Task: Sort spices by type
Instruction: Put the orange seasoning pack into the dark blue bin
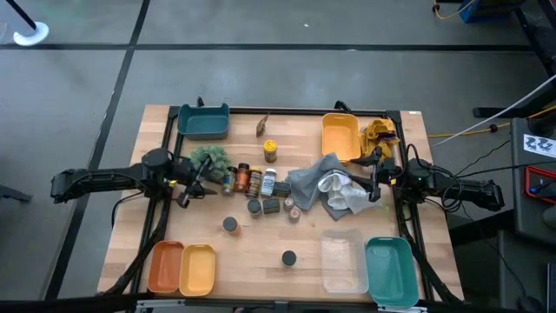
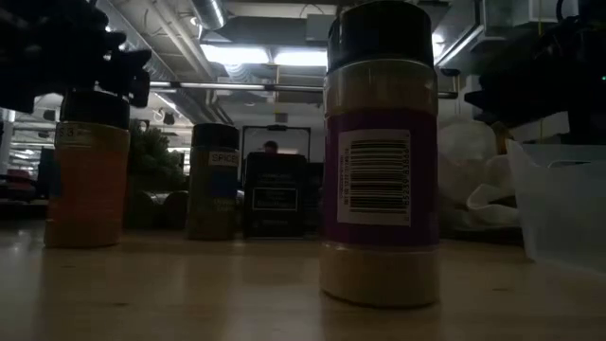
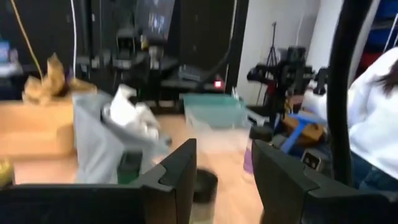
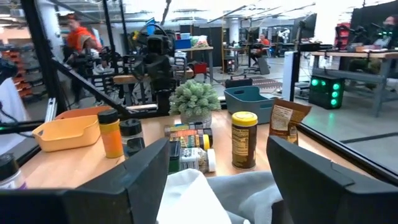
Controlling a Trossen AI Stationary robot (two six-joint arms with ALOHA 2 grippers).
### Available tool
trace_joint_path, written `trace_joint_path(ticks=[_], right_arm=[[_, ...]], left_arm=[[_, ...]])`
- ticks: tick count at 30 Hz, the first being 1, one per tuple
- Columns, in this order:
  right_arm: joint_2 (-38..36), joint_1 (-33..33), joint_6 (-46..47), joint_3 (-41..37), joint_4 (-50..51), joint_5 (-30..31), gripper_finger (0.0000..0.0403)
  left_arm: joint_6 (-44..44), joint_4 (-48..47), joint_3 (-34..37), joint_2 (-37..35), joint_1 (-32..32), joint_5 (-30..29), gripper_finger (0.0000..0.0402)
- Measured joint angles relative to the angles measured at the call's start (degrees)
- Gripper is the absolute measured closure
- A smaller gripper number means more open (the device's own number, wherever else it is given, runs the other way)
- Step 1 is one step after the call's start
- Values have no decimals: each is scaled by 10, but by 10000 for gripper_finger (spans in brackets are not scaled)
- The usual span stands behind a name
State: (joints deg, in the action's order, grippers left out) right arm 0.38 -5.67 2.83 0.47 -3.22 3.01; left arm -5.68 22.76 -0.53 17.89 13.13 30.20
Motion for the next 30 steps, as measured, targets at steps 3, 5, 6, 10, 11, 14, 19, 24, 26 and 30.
trace_joint_path(ticks=[3, 5, 6, 10, 11, 14, 19, 24, 26, 30], right_arm=[[0, 0, 1, 0, 0, 5, 134], [0, 0, 7, 0, -1, 5, 134], [0, 0, 13, 0, -1, 5, 134], [0, 0, 47, 0, -2, 5, 134], [0, 0, 54, 0, -2, 5, 134], [0, 0, 60, 0, -2, 5, 134], [0, 0, 61, 0, -2, 5, 134], [0, 0, 61, 0, -2, 5, 134], [0, 0, 61, 0, -2, 5, 134], [0, 0, 61, 0, -2, 15, 134]], left_arm=[[24, 52, 0, 0, 0, -14, 265], [47, 88, 0, 0, 0, -34, 265], [54, 111, 0, 0, 0, -38, 265], [30, 178, 0, 0, -5, -35, 265], [8, 184, 0, 0, -8, -34, 265], [-56, 180, 0, 0, -15, -34, 265], [-89, 165, 0, 0, -19, -34, 265], [-89, 174, 0, 0, -20, -85, 265], [-89, 174, 0, 1, -20, -171, 265], [-98, 175, -1, 10, -19, -365, 265]])
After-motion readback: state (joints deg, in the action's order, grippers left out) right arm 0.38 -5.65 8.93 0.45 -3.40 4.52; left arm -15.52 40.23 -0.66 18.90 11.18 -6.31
